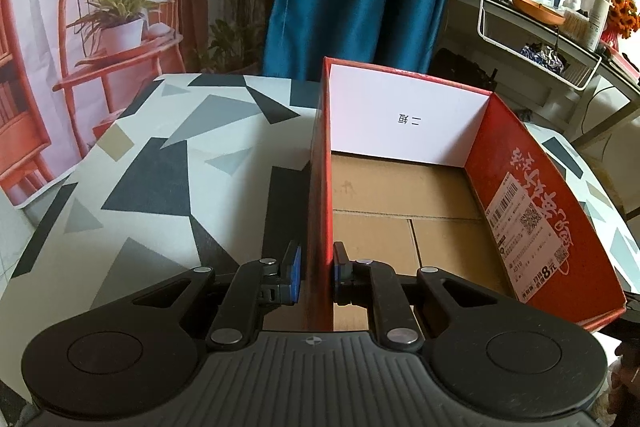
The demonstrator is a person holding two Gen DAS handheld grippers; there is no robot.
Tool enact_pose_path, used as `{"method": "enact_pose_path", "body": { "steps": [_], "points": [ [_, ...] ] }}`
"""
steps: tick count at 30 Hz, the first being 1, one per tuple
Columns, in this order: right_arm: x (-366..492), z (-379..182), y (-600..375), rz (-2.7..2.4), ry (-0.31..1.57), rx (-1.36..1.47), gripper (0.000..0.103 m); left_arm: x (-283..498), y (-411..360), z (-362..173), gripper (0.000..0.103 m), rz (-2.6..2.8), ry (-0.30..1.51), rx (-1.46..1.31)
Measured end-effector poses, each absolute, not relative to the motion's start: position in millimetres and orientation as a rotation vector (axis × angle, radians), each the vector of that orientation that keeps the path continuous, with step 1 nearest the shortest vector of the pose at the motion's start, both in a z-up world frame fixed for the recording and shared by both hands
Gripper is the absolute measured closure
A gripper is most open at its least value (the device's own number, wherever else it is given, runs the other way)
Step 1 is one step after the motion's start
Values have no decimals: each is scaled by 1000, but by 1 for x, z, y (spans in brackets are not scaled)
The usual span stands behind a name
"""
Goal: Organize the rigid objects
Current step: 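Move the right tool toward the blue correction tape and close on it, then carry the blue correction tape into the red box and release it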
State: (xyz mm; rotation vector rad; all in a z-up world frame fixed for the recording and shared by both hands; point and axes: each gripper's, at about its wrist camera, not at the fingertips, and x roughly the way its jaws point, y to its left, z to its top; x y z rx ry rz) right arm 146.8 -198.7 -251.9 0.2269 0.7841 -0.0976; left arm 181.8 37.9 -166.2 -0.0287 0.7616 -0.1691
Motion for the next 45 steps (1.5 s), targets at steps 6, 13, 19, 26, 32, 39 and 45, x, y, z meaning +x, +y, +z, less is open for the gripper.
{"method": "enact_pose_path", "body": {
  "steps": [6, 13, 19, 26, 32, 39, 45],
  "points": [
    [147, -254, -198, -99, 772, 212, 66, 177, 37, -167, 87, -167, 767, -23],
    [149, -256, -195, -93, 760, 174, 69, 173, 38, -168, 87, -160, 767, -26],
    [148, -257, -193, -89, 753, 157, 69, 172, 37, -168, 87, -159, 764, -15],
    [147, -258, -189, -86, 749, 115, 69, 171, 37, -168, 87, -160, 758, -19],
    [146, -259, -189, -73, 746, 105, 69, 172, 40, -169, 87, -171, 758, -33],
    [143, -259, -193, -54, 741, 129, 70, 172, 39, -170, 87, -176, 760, -19],
    [137, -243, -197, -16, 683, 184, 70, 174, 39, -171, 87, -183, 761, -21]
  ]
}}
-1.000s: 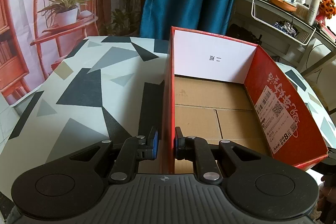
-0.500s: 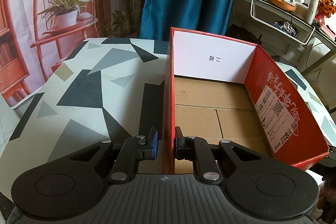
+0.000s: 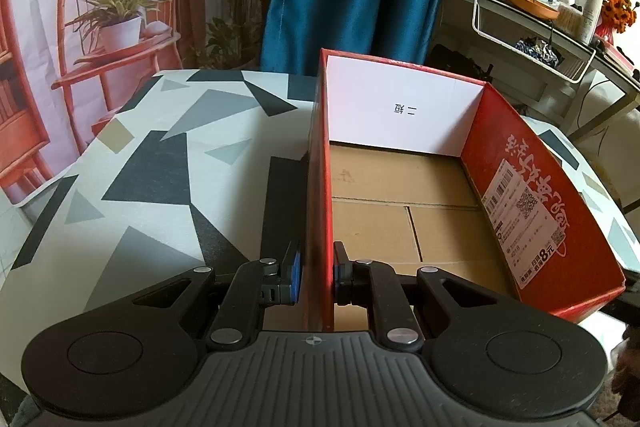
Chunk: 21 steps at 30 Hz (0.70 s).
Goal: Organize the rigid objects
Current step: 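Carry the blue correction tape into the red box and release it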
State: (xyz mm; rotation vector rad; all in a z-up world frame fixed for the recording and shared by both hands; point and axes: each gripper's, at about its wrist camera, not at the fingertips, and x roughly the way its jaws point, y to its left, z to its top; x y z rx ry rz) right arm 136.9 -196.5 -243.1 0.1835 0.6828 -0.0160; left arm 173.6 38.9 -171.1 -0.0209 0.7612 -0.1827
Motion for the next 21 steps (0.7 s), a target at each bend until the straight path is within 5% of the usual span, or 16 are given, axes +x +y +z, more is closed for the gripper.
{"method": "enact_pose_path", "body": {
  "steps": [12, 21],
  "points": [
    [155, -153, -197, 102, 462, 56, 70, 177, 38, -174, 87, -192, 775, -16],
    [199, -141, -152, 289, 434, -111, 70, 178, 39, -176, 87, -191, 775, -16]
  ]
}}
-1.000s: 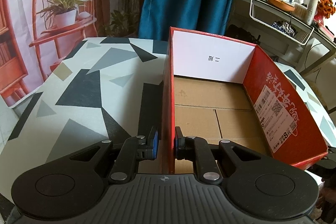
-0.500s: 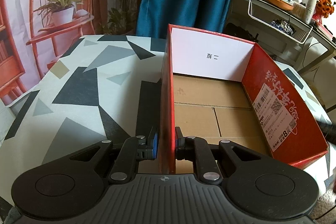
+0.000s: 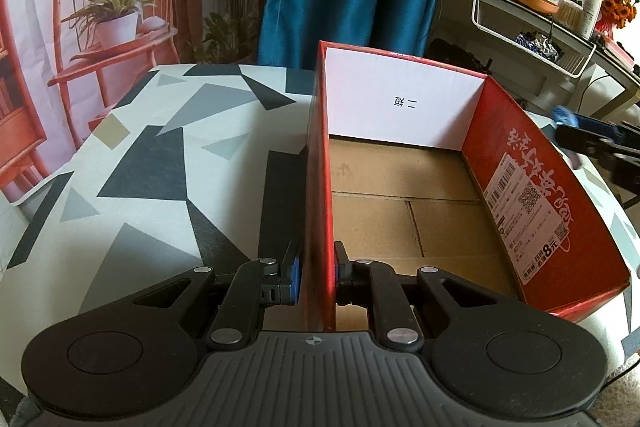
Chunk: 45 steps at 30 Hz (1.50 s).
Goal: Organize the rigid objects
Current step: 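Carry the blue correction tape into the red box and release it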
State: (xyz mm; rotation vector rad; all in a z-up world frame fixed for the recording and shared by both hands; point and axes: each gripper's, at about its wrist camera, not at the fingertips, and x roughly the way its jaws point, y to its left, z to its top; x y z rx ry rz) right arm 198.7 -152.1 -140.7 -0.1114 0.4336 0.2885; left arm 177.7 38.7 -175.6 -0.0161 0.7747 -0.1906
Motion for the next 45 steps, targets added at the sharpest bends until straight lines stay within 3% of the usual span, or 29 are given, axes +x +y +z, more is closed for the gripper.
{"method": "enact_pose_path", "body": {
  "steps": [19, 31, 36, 40, 45],
  "points": [
    [207, -166, -127, 335, 488, -162, 70, 179, 37, -178, 87, -190, 788, -1],
    [191, -152, -145, 254, 407, -30, 64, 179, 36, -178, 87, -183, 789, 2],
    [167, -148, -166, 126, 316, 60, 39, 178, 36, -177, 86, -179, 790, 2],
    [152, -156, -183, -41, 324, 91, 4, 178, 36, -178, 86, -179, 791, -1],
    [141, -178, -204, -224, 389, 148, 1, 178, 35, -178, 86, -176, 791, 0]
  ]
}}
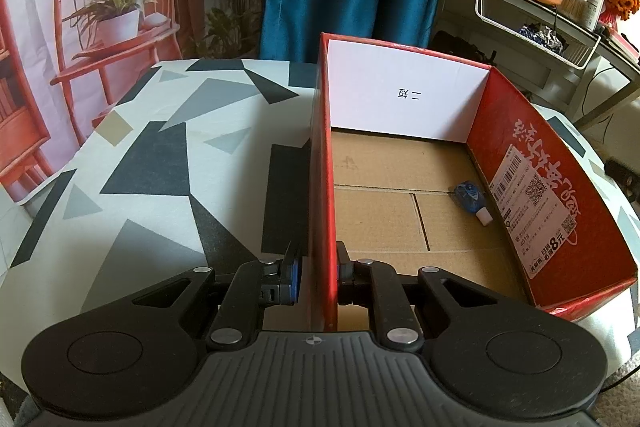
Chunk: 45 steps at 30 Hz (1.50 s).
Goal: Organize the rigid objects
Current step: 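Reach the right tool to the checkered pen and grasp it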
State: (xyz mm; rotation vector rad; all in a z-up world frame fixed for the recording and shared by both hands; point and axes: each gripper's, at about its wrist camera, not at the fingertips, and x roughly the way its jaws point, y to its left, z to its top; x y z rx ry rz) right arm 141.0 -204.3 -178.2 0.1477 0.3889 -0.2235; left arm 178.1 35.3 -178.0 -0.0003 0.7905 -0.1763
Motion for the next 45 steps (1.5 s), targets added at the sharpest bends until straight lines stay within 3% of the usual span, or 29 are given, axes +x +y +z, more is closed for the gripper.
{"method": "enact_pose_path", "body": {
  "steps": [12, 20, 28, 36, 38, 42, 45],
  "points": [
    [143, -240, -202, -323, 561, 135, 0, 178, 35, -178, 86, -174, 791, 1],
    [142, -250, -203, -341, 642, 207, 0, 177, 35, -178, 86, -175, 790, 0],
    [149, -255, -191, -304, 626, 29, 1, 177, 35, -178, 86, -175, 790, 1],
    [153, -267, -203, -270, 701, 41, 39, 177, 36, -178, 85, -171, 790, -1],
    [152, -267, -204, -278, 701, 38, 53, 177, 36, -178, 85, -171, 791, -2],
    [151, -265, -207, -289, 702, 47, 67, 177, 35, -178, 85, -170, 791, -2],
    [150, -265, -208, -260, 707, 58, 84, 177, 36, -178, 85, -171, 791, -3]
  ]
}}
